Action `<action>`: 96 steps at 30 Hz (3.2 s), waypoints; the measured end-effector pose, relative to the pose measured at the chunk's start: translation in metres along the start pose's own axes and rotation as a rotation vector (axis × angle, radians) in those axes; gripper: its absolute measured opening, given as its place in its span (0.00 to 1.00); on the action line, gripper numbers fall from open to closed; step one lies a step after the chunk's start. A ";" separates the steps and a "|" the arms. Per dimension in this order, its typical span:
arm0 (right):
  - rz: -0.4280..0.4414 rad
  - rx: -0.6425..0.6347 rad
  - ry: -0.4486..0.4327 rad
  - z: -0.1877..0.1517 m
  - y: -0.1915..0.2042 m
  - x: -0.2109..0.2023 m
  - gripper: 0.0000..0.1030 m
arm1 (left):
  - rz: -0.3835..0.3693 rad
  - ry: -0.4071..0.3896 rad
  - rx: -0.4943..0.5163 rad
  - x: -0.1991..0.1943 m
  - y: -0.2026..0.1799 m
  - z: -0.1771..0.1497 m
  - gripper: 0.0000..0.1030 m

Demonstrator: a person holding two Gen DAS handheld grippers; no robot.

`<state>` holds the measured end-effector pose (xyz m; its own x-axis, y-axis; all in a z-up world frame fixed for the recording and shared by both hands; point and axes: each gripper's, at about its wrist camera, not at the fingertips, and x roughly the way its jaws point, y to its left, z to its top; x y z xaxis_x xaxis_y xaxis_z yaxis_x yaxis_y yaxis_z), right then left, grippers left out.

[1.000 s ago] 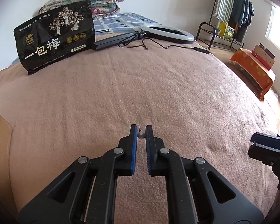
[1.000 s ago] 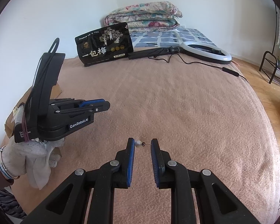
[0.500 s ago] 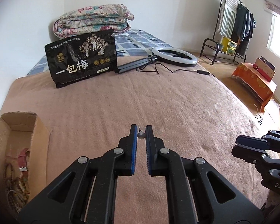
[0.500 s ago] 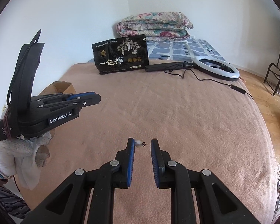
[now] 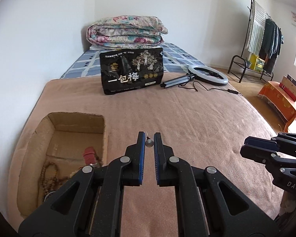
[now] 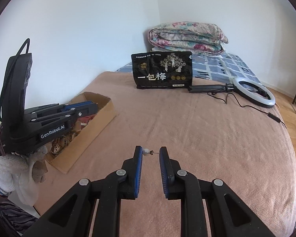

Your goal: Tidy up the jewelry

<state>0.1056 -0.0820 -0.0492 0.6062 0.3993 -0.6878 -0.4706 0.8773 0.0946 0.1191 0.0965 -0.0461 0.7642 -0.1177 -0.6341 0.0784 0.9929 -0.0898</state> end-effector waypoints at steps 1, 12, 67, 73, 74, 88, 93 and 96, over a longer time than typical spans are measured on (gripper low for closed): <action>0.008 -0.004 0.000 0.003 0.006 0.003 0.16 | 0.009 -0.002 -0.008 -0.004 0.008 -0.001 0.06; 0.100 -0.038 0.021 0.032 0.075 0.046 0.16 | 0.120 0.007 -0.074 -0.042 0.089 -0.026 0.06; 0.064 -0.081 -0.059 0.084 0.125 0.039 0.99 | 0.258 -0.024 -0.194 -0.103 0.122 -0.032 0.82; 0.037 -0.119 -0.097 0.078 0.108 -0.005 1.00 | 0.284 -0.042 -0.160 -0.131 0.099 -0.027 0.83; 0.038 -0.118 -0.098 0.076 0.105 -0.012 1.00 | 0.283 -0.043 -0.156 -0.136 0.095 -0.027 0.83; 0.037 -0.104 -0.115 0.027 0.067 -0.063 1.00 | 0.318 -0.088 -0.093 -0.174 0.040 -0.048 0.99; 0.040 -0.107 -0.129 0.016 0.064 -0.069 1.00 | 0.326 -0.078 -0.084 -0.170 0.030 -0.055 1.00; 0.049 -0.104 -0.125 0.012 0.063 -0.067 1.00 | 0.317 -0.076 -0.099 -0.167 0.027 -0.057 1.00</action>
<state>0.0433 -0.0503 0.0113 0.6529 0.4763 -0.5889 -0.5613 0.8263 0.0460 -0.0427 0.1417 0.0137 0.7868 0.2021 -0.5833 -0.2304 0.9727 0.0262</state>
